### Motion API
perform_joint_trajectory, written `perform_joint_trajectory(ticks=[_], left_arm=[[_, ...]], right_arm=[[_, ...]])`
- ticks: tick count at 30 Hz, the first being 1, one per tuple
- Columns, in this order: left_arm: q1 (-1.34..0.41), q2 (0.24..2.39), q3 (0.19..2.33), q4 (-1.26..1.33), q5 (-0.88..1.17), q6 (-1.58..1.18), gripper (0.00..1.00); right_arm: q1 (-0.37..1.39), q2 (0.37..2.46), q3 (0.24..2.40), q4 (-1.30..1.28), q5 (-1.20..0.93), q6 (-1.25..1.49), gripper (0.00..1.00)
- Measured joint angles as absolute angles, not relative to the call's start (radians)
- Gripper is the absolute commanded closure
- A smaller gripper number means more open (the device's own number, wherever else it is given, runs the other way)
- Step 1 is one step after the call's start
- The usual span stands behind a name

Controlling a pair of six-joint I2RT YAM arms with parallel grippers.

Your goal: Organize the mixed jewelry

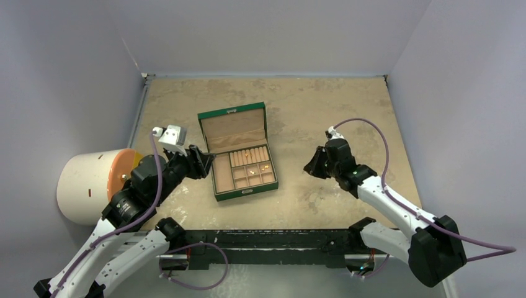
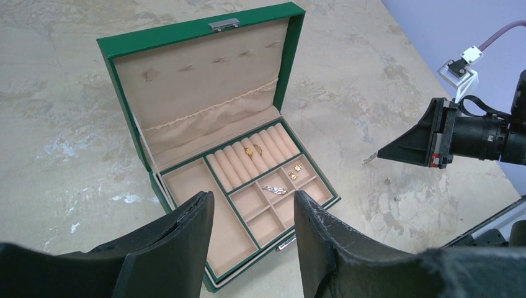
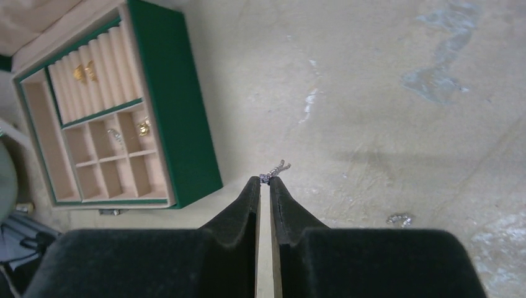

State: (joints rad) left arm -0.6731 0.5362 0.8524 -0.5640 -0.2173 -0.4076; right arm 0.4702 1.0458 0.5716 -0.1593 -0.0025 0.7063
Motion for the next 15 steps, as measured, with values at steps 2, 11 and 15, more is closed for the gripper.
perform_joint_trajectory(ticks=[2, 11, 15], left_arm=[[-0.67, 0.533, 0.852, -0.564, -0.217, -0.407, 0.5], [-0.667, 0.523, 0.852, -0.564, -0.217, -0.404, 0.5], [-0.667, 0.519, 0.852, -0.564, -0.217, -0.404, 0.5]], right_arm=[[0.47, 1.046, 0.582, -0.147, -0.046, 0.68, 0.9], [0.528, 1.073, 0.702, -0.086, -0.187, 0.598, 0.89], [0.619, 1.131, 0.772, -0.057, -0.205, 0.577, 0.88]])
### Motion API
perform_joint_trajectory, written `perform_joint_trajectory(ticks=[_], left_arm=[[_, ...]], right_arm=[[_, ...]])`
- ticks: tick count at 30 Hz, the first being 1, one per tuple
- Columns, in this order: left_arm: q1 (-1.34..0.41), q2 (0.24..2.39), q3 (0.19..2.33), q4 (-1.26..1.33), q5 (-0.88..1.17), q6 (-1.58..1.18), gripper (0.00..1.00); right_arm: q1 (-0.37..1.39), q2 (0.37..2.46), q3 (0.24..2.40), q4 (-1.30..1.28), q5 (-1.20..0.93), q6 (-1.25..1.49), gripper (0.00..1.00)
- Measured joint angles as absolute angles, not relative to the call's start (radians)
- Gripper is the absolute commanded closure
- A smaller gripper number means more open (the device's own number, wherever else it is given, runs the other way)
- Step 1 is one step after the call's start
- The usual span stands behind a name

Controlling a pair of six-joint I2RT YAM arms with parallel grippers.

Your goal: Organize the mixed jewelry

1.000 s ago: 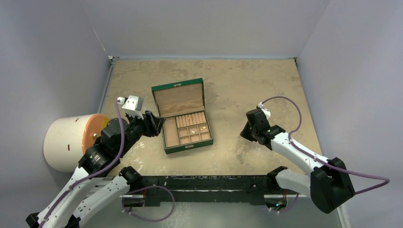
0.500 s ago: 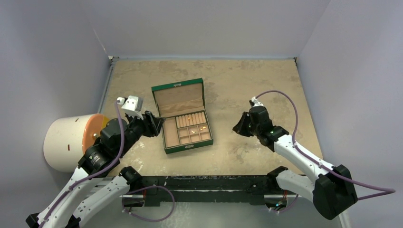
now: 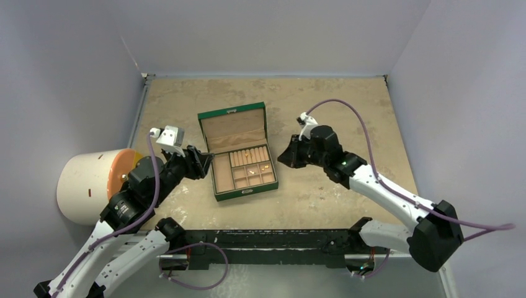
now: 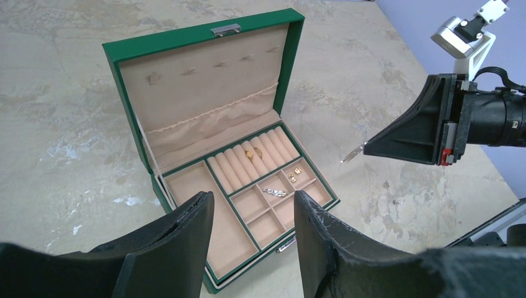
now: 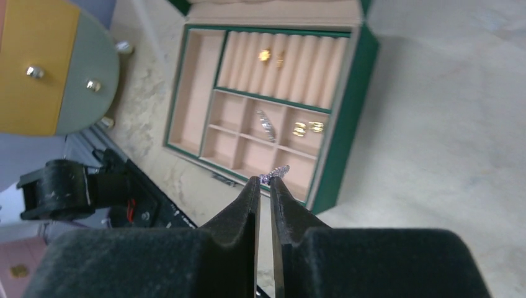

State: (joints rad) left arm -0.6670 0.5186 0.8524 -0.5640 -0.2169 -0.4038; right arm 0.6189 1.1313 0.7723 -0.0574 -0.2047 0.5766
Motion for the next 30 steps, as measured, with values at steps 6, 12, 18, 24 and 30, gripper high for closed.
perform_joint_trajectory(ticks=[6, 12, 18, 24, 30], left_arm=[[-0.667, 0.514, 0.852, -0.564, -0.216, -0.403, 0.5], [-0.667, 0.511, 0.852, -0.564, -0.216, -0.403, 0.5], [-0.667, 0.508, 0.852, -0.564, -0.216, -0.403, 0.5], [-0.667, 0.508, 0.852, -0.564, -0.216, -0.403, 0.5], [-0.666, 0.508, 0.852, -0.564, -0.216, -0.403, 0.5]], right_arm=[[0.729, 1.257, 0.861, -0.005, -0.207, 0.567, 0.89], [0.774, 1.387, 0.918, 0.04, -0.212, 0.568, 0.89], [0.805, 1.479, 0.944, 0.078, -0.207, 0.576, 0.89], [0.807, 1.534, 0.944, 0.111, -0.204, 0.596, 0.89], [0.807, 1.585, 0.944, 0.142, -0.204, 0.619, 0.89]])
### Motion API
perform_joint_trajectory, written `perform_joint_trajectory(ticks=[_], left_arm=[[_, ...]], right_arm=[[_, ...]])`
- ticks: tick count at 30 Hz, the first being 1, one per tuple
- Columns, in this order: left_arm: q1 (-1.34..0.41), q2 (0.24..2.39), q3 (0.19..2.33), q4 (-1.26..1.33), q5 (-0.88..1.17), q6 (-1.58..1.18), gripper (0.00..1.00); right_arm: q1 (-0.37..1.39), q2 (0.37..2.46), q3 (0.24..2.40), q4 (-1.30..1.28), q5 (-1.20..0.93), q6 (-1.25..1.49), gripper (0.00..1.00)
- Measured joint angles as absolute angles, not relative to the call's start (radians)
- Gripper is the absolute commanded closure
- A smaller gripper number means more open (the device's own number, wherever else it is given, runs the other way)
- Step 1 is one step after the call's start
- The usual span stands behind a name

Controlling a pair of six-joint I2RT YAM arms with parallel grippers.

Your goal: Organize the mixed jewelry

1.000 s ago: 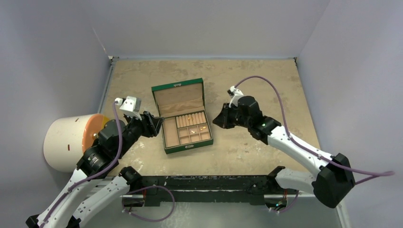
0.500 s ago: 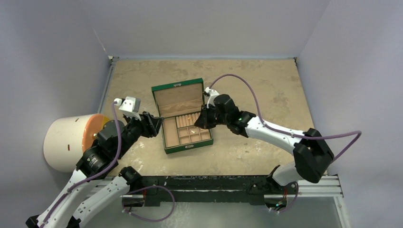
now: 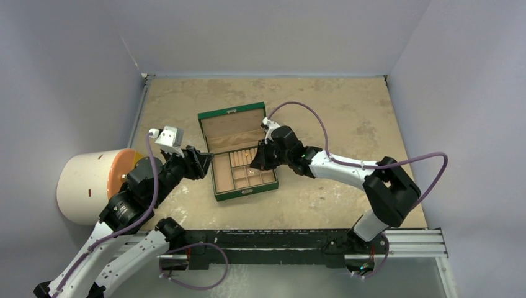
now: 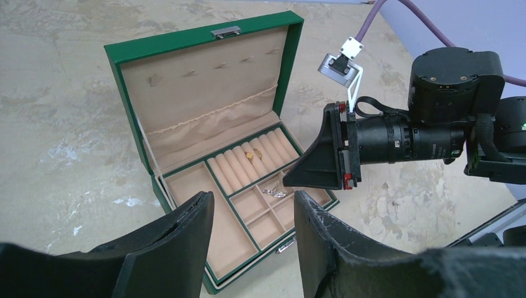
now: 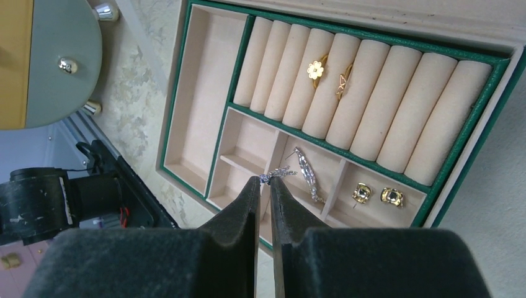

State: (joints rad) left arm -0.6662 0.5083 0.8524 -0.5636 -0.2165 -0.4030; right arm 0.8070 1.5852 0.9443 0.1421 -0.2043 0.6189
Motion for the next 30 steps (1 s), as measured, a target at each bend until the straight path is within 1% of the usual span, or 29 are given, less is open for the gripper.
perform_joint_trajectory(ticks=[14, 22, 30], left_arm=[[-0.662, 0.513, 0.852, -0.564, -0.216, -0.403, 0.5], [-0.661, 0.513, 0.852, -0.564, -0.216, -0.403, 0.5], [-0.661, 0.513, 0.852, -0.564, -0.217, -0.403, 0.5]], right_arm=[[0.812, 1.619, 0.923, 0.178, -0.199, 0.656, 0.84], [0.812, 1.619, 0.903, 0.156, -0.17, 0.664, 0.74], [0.812, 1.579, 0.884, 0.115, -0.139, 0.667, 0.71]])
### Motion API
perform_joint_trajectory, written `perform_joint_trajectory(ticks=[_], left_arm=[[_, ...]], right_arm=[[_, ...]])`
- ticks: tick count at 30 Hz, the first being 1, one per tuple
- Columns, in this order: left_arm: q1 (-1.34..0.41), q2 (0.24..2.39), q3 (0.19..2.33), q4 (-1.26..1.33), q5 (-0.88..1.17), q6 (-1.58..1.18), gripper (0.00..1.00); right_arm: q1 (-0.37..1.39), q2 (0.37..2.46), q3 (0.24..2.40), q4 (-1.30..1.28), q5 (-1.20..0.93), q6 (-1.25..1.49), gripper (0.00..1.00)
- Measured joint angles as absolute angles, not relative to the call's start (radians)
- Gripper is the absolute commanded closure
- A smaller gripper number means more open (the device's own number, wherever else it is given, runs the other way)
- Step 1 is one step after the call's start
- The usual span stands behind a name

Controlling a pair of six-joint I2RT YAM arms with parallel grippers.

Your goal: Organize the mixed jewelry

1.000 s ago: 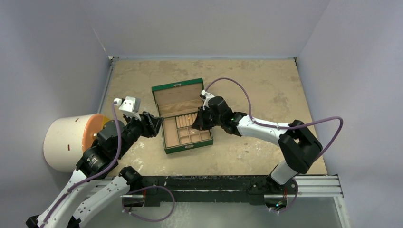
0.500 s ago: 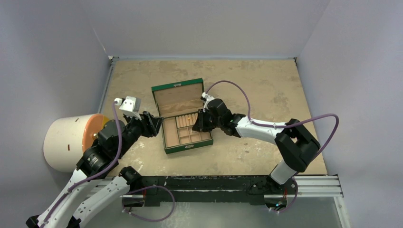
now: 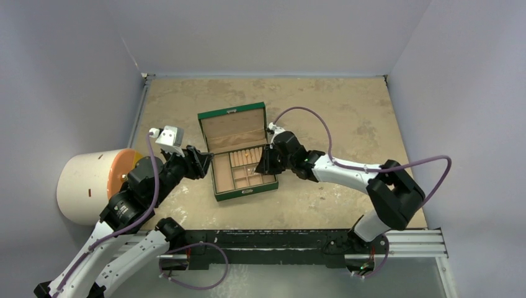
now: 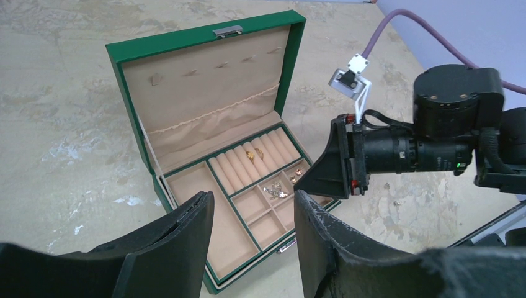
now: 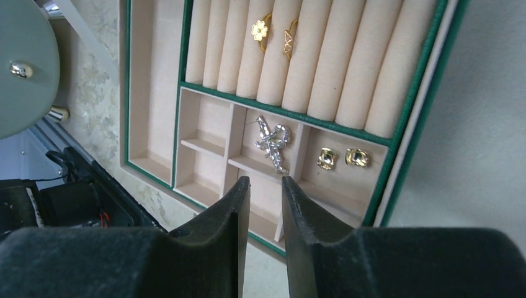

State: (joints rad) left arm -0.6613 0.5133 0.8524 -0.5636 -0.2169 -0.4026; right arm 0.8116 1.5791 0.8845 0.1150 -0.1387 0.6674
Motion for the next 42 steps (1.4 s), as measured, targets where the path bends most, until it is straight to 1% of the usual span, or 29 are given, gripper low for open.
perform_joint_trajectory(ticks=[8, 15, 21, 27, 34, 42], left_arm=[[-0.661, 0.513, 0.852, -0.564, -0.216, -0.403, 0.5], [-0.661, 0.513, 0.852, -0.564, -0.217, -0.403, 0.5], [-0.661, 0.521, 0.852, -0.564, -0.217, -0.403, 0.5], [-0.661, 0.529, 0.852, -0.564, -0.217, -0.403, 0.5], [-0.661, 0.538, 0.852, -0.564, -0.216, -0.403, 0.51], [-0.661, 0.541, 0.852, -0.564, -0.216, -0.403, 0.5]], right_arm=[[0.812, 1.409, 0.871, 0.002, -0.046, 0.667, 0.7], [0.811, 1.253, 0.831, -0.181, 0.133, 0.677, 0.69], [0.782, 1.19, 0.797, -0.363, 0.279, 0.731, 0.69], [0.744, 1.127, 0.727, -0.518, 0.354, 0.835, 0.67], [0.738, 1.092, 0.673, -0.652, 0.399, 0.997, 0.66], [0.738, 1.093, 0.613, -0.706, 0.405, 1.151, 0.67]])
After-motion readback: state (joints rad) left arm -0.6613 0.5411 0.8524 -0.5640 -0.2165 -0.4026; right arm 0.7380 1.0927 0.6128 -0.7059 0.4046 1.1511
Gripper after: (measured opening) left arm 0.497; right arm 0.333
